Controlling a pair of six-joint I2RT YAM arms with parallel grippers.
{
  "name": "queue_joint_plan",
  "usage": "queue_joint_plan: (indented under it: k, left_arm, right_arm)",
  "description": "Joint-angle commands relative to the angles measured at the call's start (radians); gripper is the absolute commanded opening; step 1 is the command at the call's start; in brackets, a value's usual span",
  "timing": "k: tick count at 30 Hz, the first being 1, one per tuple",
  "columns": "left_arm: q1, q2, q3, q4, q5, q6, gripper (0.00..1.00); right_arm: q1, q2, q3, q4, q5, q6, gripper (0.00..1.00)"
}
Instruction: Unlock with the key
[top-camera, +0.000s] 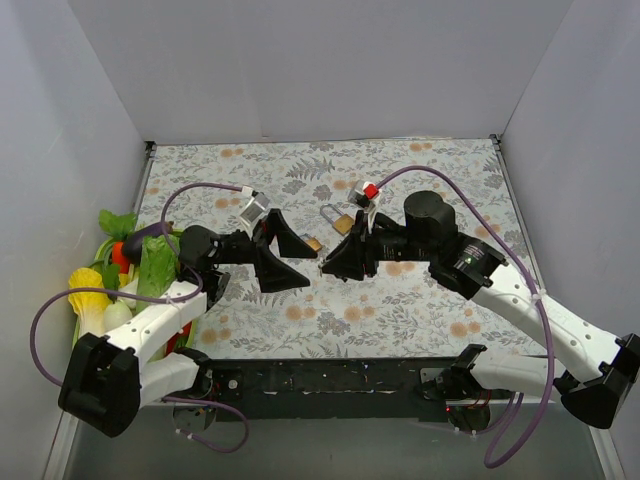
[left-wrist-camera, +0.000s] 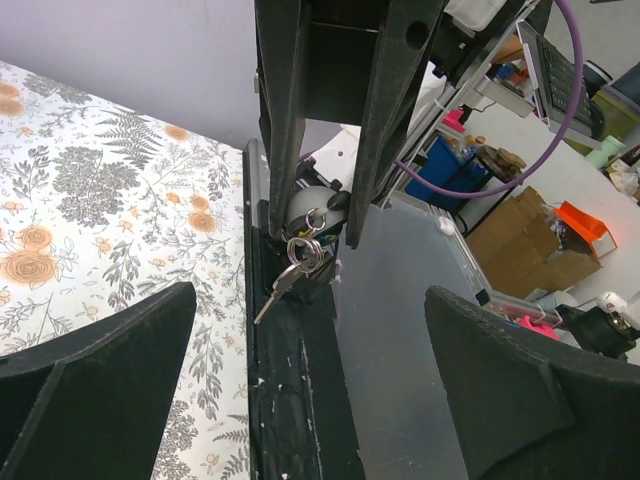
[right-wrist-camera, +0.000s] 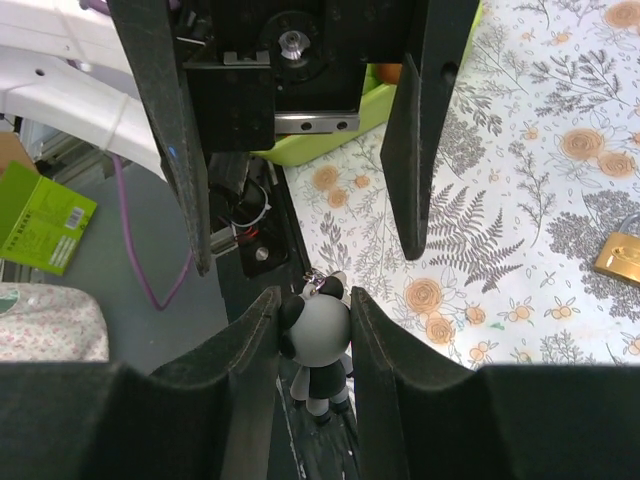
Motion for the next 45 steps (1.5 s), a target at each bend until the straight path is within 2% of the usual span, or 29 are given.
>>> queue_joint_plan:
  k: [1, 11, 13, 14, 20, 27, 32, 35, 45]
  left_arm:
    - [-0.028, 0.018, -0.009, 0.081, 0.018, -0.04, 0.98]
    - [-0.078, 0.078, -0.026, 0.253, 0.03, -0.166, 0.96]
    - [-0.085, 0.084, -0.024, 0.268, 0.032, -0.172, 0.9]
    - [-0.085, 0.081, -0.023, 0.264, 0.035, -0.17, 0.83]
    - [-0.087, 0.061, -0.032, 0.253, 0.035, -0.161, 0.58]
    - [-0.096, 0.072, -0.029, 0.251, 0.041, -0.163, 0.36]
    - [-0.102, 0.079, -0.026, 0.251, 0.029, -0.164, 0.33]
    - [-0.105, 0.081, -0.023, 0.224, 0.023, -0.148, 0.22]
    - [-0.104, 0.055, 0.017, -0.062, -0.048, 0.032, 0.08]
  right_arm:
    - [-0.003, -0.006, 0.019, 0.114, -0.042, 0.034, 0.01]
    - [-0.003, -0.009, -0.003, 0.181, -0.026, 0.071, 0.01]
    - [-0.003, -0.012, -0.017, 0.189, -0.015, 0.071, 0.01]
    - [-0.003, -0.011, -0.02, 0.185, 0.002, 0.071, 0.01]
    - [-0.003, -0.023, -0.033, 0.186, 0.043, 0.065, 0.01]
    - [-0.003, -0.038, -0.05, 0.18, 0.086, 0.059, 0.01]
    - [-0.003, -0.044, -0.06, 0.184, 0.094, 0.06, 0.01]
    - [-0.003, -0.047, -0.063, 0.186, 0.103, 0.06, 0.01]
    - [-0.003, -0.058, -0.078, 0.172, 0.119, 0.059, 0.01]
